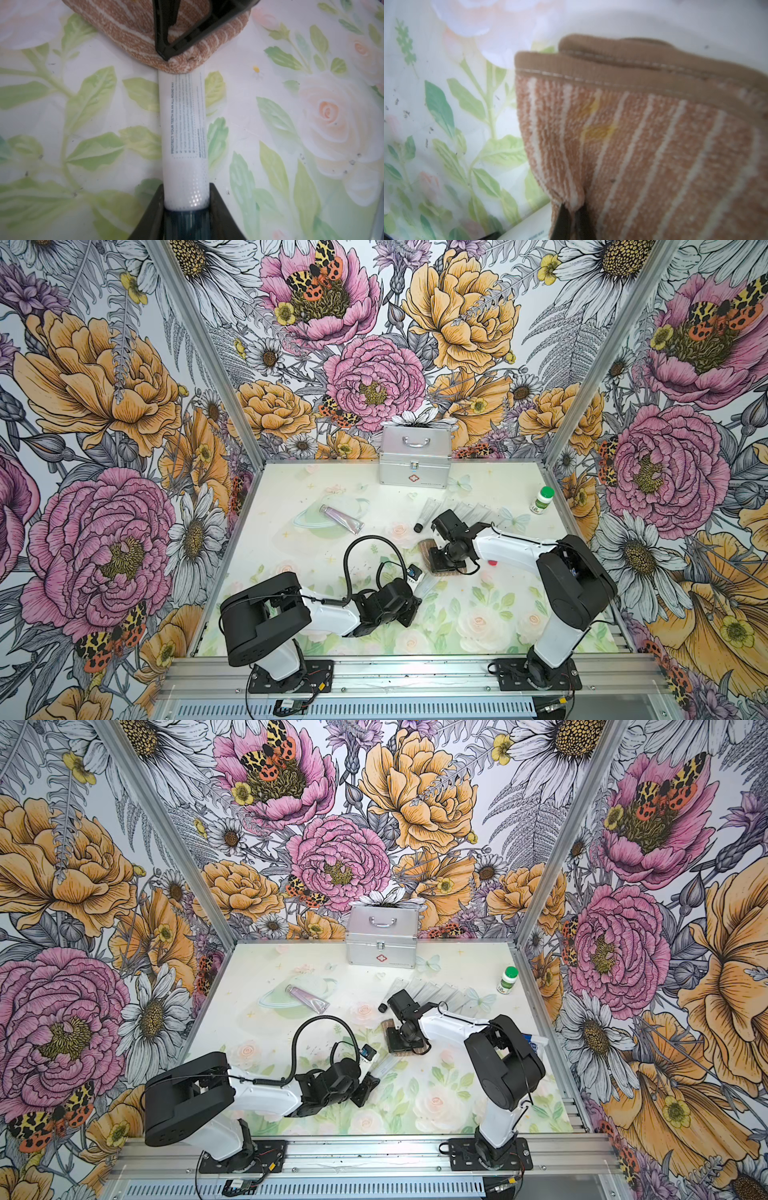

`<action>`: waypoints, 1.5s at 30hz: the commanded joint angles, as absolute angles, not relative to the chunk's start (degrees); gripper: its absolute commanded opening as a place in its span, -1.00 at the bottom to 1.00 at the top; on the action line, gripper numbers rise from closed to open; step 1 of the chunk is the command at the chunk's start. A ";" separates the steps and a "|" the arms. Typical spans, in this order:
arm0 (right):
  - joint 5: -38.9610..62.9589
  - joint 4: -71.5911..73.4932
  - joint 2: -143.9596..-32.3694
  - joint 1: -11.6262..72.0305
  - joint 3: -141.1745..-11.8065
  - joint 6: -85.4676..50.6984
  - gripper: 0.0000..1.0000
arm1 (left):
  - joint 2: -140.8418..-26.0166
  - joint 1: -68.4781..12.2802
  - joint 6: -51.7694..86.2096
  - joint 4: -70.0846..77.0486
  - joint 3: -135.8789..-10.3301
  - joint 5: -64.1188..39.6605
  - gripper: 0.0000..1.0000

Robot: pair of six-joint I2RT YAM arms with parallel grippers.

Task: Wipe the surface of the toothpaste tube
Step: Wipe the dirt from the toothpaste tube, then move the toothpaste to the center of the board.

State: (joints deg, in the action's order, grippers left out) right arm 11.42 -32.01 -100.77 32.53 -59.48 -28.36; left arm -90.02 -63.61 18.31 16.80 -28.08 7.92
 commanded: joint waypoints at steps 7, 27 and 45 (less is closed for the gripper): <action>10.06 -37.21 -102.48 31.65 -56.58 -27.51 -1.00 | -91.57 -63.90 18.92 13.97 -27.86 8.88 -0.45; 14.04 -36.39 -95.75 38.37 -53.47 -32.03 -1.00 | -92.93 -63.19 18.90 13.91 -28.83 8.61 -0.44; 11.91 -36.47 -93.90 25.24 -50.03 -27.51 -1.00 | -85.94 -62.69 21.88 9.84 -25.69 12.91 -0.44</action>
State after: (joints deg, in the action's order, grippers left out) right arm 13.74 -33.63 -94.52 25.61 -51.88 -28.56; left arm -87.74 -63.46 19.86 14.33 -27.07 8.99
